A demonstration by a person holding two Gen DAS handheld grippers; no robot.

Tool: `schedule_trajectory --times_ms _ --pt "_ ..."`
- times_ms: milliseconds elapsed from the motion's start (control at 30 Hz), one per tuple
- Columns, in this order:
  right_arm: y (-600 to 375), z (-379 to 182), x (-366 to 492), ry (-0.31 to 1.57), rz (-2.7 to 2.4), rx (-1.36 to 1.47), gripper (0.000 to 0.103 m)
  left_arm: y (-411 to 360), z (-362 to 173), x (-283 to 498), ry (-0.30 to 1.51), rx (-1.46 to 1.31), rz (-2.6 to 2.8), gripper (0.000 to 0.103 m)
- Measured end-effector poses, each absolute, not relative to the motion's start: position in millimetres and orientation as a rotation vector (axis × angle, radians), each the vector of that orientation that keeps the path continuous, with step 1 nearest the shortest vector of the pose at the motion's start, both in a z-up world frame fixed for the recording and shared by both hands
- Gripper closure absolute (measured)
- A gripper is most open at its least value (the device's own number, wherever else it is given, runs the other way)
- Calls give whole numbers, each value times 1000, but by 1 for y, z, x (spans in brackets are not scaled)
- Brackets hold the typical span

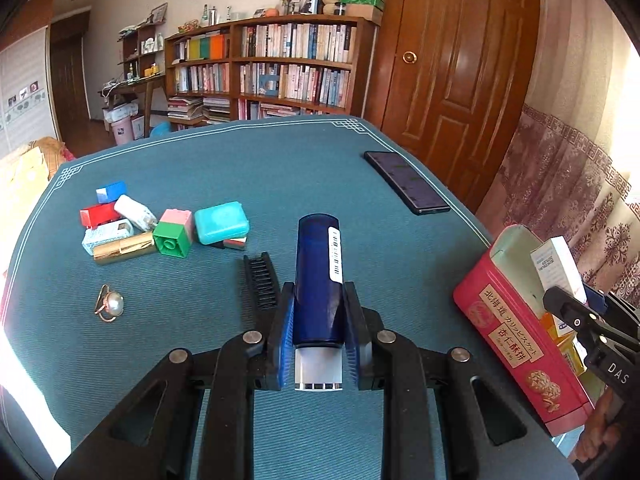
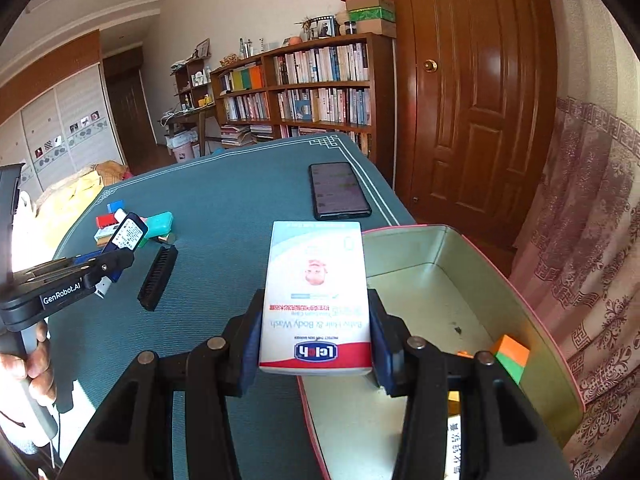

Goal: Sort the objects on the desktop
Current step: 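Lift the white box toward the tin with the right tool while the left tool holds the navy tube, then drop the white box and navy tube into the red tin by opening both tools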

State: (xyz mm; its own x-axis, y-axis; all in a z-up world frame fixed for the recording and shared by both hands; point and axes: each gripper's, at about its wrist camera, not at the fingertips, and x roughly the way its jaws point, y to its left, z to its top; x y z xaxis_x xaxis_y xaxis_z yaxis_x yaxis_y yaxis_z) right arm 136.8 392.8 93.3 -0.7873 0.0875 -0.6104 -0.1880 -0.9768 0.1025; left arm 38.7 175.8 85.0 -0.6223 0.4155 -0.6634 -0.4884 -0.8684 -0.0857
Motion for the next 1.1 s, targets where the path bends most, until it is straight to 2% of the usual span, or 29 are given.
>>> schedule_trajectory --times_ms 133,467,933,967,1000,1033,1100 --pt "412 95 149 290 2813 -955 52 209 90 49 191 -936 2398 79" --pt "446 102 170 287 2760 -880 52 282 99 77 262 -885 2246 79" --pt "472 90 181 334 2686 -899 52 345 95 100 269 -893 2073 79" --pt "474 88 182 341 2680 -903 52 347 93 99 268 -908 2065 77" --pt "476 88 182 350 2677 -906 50 347 92 100 259 -913 2062 67" --pt "477 87 183 355 2674 -902 43 347 92 99 248 -909 2066 50" --pt "478 88 186 346 2666 -878 31 341 93 99 225 -884 2103 37"
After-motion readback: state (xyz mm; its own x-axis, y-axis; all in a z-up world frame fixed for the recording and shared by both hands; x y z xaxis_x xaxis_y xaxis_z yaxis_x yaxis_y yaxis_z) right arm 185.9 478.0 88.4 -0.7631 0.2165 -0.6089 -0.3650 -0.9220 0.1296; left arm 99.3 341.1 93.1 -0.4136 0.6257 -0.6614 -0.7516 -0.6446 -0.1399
